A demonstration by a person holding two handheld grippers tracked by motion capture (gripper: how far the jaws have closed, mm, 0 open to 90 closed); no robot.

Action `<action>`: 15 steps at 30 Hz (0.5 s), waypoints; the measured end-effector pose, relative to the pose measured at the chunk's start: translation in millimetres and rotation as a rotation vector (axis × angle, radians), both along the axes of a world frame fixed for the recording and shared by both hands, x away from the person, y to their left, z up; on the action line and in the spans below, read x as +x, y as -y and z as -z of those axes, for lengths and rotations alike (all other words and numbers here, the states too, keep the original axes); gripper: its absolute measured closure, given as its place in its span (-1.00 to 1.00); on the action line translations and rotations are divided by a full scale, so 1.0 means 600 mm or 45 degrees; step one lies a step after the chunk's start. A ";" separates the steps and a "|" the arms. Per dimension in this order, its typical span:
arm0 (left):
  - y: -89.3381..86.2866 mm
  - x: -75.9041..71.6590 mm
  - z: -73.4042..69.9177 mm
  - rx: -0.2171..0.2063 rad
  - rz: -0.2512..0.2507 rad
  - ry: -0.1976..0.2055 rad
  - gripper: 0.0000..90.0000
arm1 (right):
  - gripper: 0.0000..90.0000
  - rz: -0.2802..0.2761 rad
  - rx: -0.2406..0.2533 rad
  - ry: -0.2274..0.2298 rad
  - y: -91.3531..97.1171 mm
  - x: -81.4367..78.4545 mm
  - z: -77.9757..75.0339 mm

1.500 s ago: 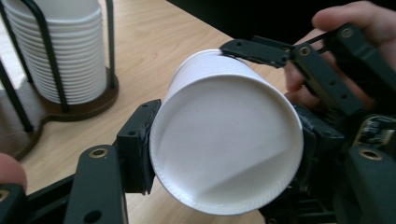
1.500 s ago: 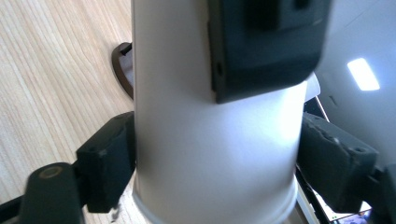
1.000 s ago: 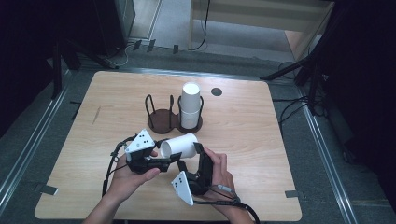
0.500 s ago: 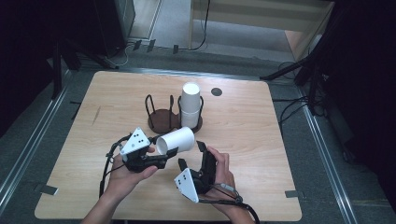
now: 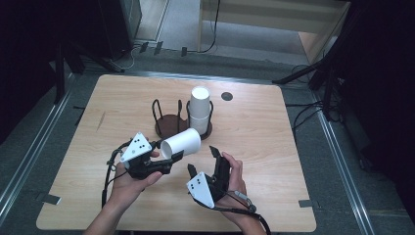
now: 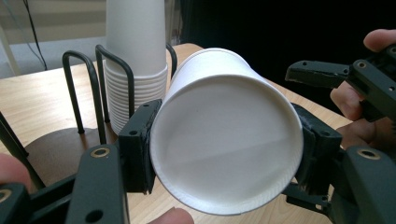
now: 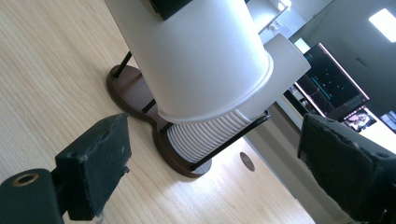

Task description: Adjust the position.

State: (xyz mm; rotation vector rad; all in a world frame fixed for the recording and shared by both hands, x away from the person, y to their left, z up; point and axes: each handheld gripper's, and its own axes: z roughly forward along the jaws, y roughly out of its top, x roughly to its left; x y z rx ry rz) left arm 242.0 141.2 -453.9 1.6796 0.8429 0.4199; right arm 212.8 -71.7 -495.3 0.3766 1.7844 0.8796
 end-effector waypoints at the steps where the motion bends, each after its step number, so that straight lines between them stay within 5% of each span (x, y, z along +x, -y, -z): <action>1: 0.000 0.000 0.000 -0.006 0.002 0.003 -0.19 | -0.79 0.001 0.006 -0.004 0.000 0.000 -0.001; 15: -0.001 -0.002 0.003 -0.080 -0.022 0.050 -0.20 | -0.79 0.039 0.171 -0.104 0.013 0.009 -0.015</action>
